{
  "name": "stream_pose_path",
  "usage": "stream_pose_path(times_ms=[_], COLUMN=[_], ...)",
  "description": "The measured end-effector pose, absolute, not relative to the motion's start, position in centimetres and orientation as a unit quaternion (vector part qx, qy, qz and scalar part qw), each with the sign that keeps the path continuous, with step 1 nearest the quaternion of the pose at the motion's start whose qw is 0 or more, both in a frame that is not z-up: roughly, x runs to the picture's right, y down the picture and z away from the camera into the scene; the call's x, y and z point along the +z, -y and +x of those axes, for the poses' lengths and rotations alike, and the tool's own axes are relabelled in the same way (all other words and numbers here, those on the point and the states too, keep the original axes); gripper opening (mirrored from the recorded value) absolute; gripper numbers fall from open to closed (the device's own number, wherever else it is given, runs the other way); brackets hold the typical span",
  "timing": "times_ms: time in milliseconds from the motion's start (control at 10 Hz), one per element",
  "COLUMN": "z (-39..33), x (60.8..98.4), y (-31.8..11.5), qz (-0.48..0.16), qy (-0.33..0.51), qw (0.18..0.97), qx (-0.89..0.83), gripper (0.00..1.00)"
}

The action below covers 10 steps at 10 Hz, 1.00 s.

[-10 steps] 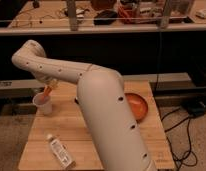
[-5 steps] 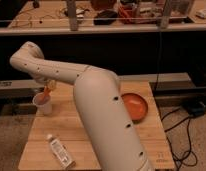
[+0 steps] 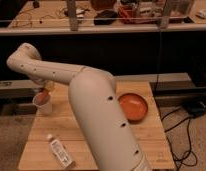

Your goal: Place the pepper in the ceramic cup

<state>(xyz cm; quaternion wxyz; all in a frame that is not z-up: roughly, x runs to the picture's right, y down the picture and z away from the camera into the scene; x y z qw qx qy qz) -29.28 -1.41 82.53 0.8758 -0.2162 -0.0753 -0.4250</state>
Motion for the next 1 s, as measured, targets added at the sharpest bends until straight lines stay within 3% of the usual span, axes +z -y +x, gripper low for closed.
stream_pose_path(times_ms=[500,700,1000], z=[-30.3,-30.5,-30.9], x=[82.4,82.4,82.4], y=[1.4,1.5,1.5], qz=[-0.197,-0.193,-0.187], qy=[0.101,0.108,0.119], qw=[0.858,0.852,0.836], qx=[-0.463,-0.475,-0.502], gripper=[0.00,0.09,0.10])
